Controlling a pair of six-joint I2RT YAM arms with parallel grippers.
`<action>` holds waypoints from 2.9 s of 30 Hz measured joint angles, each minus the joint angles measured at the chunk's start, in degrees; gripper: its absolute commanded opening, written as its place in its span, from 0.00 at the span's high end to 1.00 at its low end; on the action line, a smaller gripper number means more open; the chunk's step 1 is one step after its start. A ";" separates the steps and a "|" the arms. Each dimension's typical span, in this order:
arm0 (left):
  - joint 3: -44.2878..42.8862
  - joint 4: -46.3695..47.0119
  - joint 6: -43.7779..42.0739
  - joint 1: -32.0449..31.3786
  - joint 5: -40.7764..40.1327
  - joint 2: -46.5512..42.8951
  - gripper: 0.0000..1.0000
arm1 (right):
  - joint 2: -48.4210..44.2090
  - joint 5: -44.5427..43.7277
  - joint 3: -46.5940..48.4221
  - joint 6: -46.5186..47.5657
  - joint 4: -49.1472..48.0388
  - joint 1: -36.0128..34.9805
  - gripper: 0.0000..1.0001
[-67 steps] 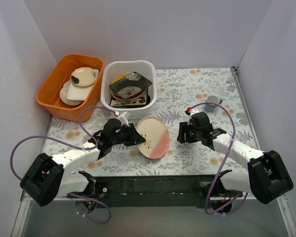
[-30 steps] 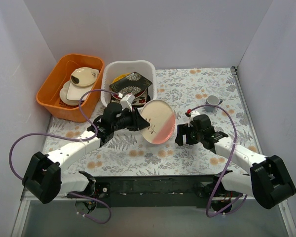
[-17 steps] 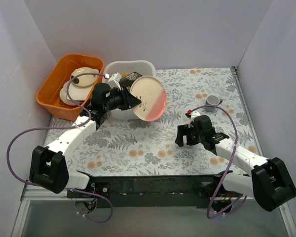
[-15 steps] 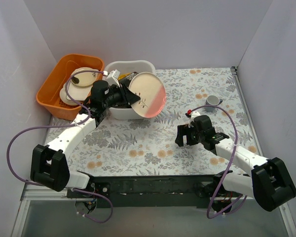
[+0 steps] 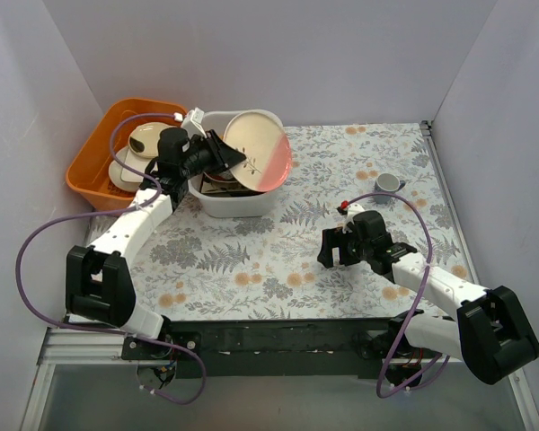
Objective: Place the plates into the plastic bin on the countertop
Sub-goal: Place the plate in the plastic bin.
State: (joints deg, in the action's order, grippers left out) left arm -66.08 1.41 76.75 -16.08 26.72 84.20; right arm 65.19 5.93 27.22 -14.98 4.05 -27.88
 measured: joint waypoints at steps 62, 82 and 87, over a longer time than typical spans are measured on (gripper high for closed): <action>-7.28 0.46 5.60 10.23 4.46 24.15 0.35 | 5.05 1.99 0.52 0.39 -2.38 0.07 0.05; -13.97 -15.89 -1.68 9.03 -2.10 21.11 0.02 | 5.05 3.17 0.52 0.35 -2.36 0.07 0.05; -15.26 -22.12 -3.56 9.01 -3.43 19.96 0.02 | 5.05 3.89 0.52 0.26 -2.36 0.07 0.05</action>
State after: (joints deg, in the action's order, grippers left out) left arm -81.34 -20.71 73.19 -7.07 23.29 104.16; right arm 70.24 9.82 27.75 -14.72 1.69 -27.81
